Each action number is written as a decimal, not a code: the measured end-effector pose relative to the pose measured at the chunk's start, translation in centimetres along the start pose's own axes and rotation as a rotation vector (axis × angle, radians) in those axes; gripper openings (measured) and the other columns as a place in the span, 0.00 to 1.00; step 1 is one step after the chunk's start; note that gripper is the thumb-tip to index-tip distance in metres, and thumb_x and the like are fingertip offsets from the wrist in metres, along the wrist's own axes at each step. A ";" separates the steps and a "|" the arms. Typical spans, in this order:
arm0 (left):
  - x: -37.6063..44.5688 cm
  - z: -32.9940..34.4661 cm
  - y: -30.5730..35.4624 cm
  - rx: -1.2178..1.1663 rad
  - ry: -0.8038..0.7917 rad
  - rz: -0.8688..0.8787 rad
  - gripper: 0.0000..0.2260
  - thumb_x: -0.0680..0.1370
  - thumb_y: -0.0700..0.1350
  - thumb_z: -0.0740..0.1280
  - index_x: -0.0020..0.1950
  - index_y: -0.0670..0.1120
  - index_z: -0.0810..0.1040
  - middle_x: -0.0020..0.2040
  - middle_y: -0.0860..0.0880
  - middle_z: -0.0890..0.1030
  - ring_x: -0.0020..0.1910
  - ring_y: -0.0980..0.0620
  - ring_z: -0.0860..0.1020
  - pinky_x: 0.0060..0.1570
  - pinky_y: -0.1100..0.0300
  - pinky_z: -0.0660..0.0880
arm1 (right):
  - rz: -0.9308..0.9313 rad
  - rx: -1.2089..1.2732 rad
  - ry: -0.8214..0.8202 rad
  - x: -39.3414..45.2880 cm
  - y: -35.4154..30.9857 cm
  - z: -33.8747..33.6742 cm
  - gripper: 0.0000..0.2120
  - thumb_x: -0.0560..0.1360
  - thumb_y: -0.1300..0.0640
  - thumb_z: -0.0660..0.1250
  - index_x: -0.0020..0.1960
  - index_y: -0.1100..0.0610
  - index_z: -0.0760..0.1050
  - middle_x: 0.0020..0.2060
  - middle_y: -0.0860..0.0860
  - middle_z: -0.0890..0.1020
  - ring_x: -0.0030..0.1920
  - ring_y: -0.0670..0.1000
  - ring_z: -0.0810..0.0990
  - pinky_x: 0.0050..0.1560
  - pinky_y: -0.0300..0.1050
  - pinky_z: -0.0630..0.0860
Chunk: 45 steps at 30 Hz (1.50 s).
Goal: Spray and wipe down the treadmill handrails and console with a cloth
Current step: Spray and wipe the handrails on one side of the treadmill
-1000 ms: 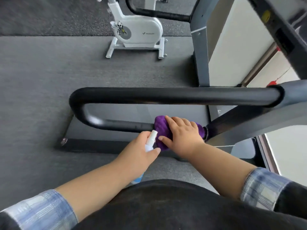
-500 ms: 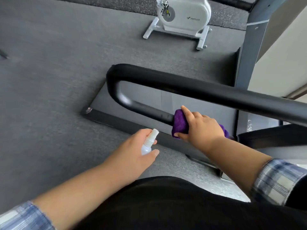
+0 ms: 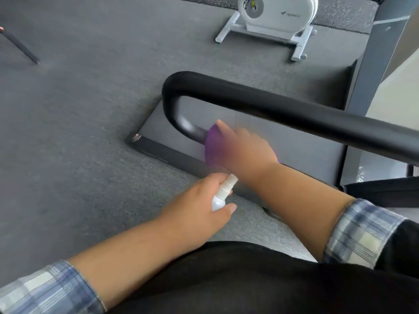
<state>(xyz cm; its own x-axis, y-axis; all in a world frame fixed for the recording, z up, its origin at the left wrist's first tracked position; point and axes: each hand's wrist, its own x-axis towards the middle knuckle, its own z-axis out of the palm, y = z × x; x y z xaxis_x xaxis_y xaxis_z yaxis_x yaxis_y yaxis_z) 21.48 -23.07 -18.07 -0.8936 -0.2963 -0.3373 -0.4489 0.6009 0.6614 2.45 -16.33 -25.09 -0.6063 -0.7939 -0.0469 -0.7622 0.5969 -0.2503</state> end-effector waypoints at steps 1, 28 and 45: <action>-0.1 -0.1 -0.1 0.000 0.002 0.004 0.20 0.71 0.64 0.62 0.62 0.70 0.62 0.60 0.64 0.76 0.58 0.62 0.74 0.57 0.57 0.73 | 0.016 -0.002 0.000 -0.7 0.8 -0.1 0.40 0.76 0.31 0.60 0.80 0.42 0.46 0.66 0.53 0.74 0.59 0.60 0.77 0.53 0.56 0.76; -0.7 -4.1 -3.6 -0.028 0.067 0.023 0.23 0.71 0.63 0.62 0.64 0.69 0.58 0.59 0.61 0.77 0.58 0.59 0.76 0.58 0.52 0.74 | 0.030 0.008 0.000 1.6 -2.0 0.0 0.33 0.77 0.31 0.56 0.79 0.40 0.56 0.69 0.54 0.71 0.65 0.61 0.73 0.62 0.59 0.71; -1.8 -6.1 -5.9 -0.034 0.097 -0.020 0.24 0.72 0.64 0.61 0.66 0.69 0.59 0.59 0.64 0.75 0.59 0.62 0.74 0.59 0.57 0.73 | 0.141 0.976 0.404 7.0 -11.8 -2.8 0.32 0.70 0.38 0.69 0.70 0.52 0.72 0.65 0.46 0.78 0.67 0.43 0.74 0.70 0.46 0.68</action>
<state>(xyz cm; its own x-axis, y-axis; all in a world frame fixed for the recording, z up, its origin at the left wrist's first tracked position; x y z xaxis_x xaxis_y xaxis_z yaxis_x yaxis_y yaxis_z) 25.65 -30.62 -17.23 -0.8803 -0.3795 -0.2847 -0.4647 0.5692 0.6783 6.58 -28.61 -19.73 -0.8418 -0.5203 0.1434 -0.2762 0.1869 -0.9428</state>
